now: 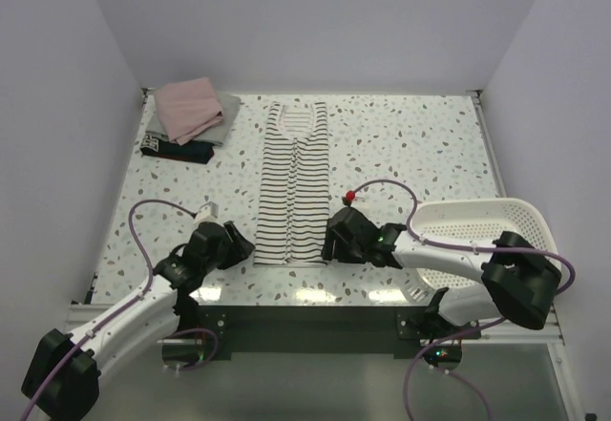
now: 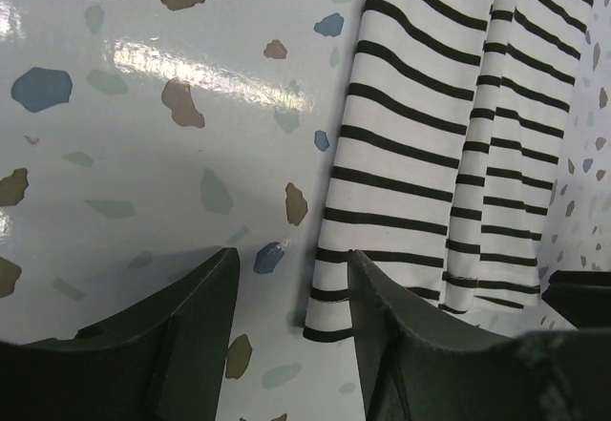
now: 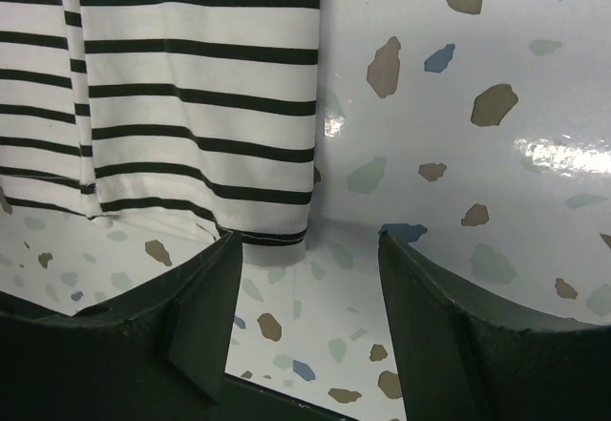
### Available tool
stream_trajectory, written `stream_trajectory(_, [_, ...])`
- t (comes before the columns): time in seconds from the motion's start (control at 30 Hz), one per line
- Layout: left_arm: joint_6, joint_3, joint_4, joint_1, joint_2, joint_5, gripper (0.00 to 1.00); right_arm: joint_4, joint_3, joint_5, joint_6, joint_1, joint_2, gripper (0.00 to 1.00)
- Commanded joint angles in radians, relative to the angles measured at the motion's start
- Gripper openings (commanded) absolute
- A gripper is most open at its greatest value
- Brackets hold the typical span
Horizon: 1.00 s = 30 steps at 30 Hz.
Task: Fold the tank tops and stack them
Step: Fold the tank top
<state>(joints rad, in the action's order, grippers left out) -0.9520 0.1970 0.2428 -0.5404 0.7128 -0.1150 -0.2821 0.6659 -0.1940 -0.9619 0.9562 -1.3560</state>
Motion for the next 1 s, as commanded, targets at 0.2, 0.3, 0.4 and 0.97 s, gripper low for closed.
stream_trajectory(0.2, [-0.086, -0.094, -0.02, -0.029, -0.015, 0.021, 0.47, 0.089, -0.054, -0.099, -0.159, 0.091, -0.018, 0.61])
stream_trajectory(0.3, [-0.097, -0.088, -0.025, -0.042, 0.019, 0.017, 0.45, 0.098, -0.057, -0.11, -0.182, 0.117, -0.049, 0.55])
stream_trajectory(0.4, [-0.1, -0.079, -0.027, -0.059, 0.056, 0.014, 0.45, 0.093, -0.066, -0.128, -0.208, 0.13, -0.068, 0.42])
stream_trajectory(0.97, [-0.198, 0.03, 0.07, -0.167, 0.237, 0.0, 0.38, -0.071, -0.02, -0.231, -0.152, 0.13, 0.004, 0.0])
